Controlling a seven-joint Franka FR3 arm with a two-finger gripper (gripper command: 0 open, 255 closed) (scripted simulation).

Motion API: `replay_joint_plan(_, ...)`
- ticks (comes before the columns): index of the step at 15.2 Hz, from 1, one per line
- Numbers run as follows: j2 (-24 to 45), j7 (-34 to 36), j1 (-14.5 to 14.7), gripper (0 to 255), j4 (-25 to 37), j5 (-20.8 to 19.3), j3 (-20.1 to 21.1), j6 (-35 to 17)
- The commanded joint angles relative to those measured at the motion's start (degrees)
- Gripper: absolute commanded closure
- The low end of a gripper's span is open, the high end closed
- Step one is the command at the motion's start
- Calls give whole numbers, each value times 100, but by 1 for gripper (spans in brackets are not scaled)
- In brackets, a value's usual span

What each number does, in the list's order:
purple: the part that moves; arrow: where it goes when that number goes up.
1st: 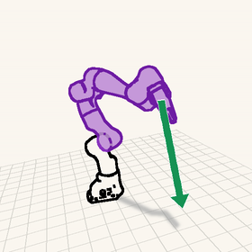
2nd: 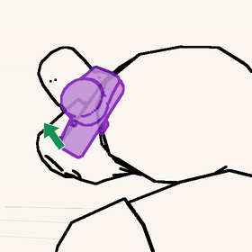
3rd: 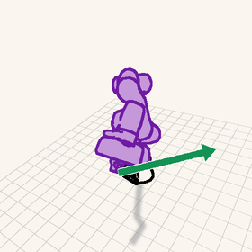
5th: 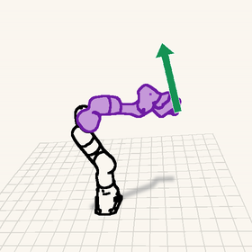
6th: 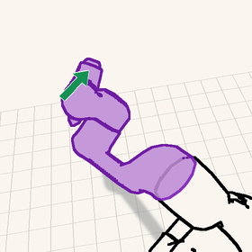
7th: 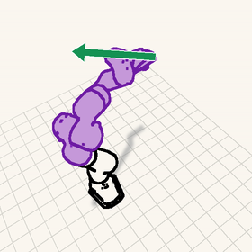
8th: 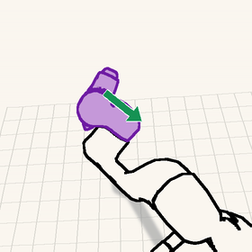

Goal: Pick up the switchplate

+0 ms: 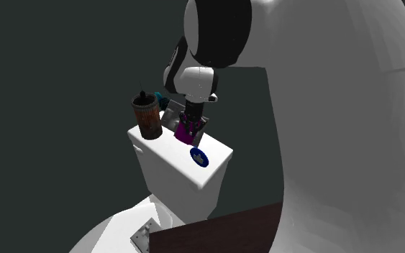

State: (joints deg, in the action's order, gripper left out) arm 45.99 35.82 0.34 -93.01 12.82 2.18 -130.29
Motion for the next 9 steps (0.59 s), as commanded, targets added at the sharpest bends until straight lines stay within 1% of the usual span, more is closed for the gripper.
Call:
replay_joint_plan(1,-133,16,-9,255,-21,-9,-14,80)
replay_joint_plan(9,-539,86,-7,255,-105,-38,-29,396)
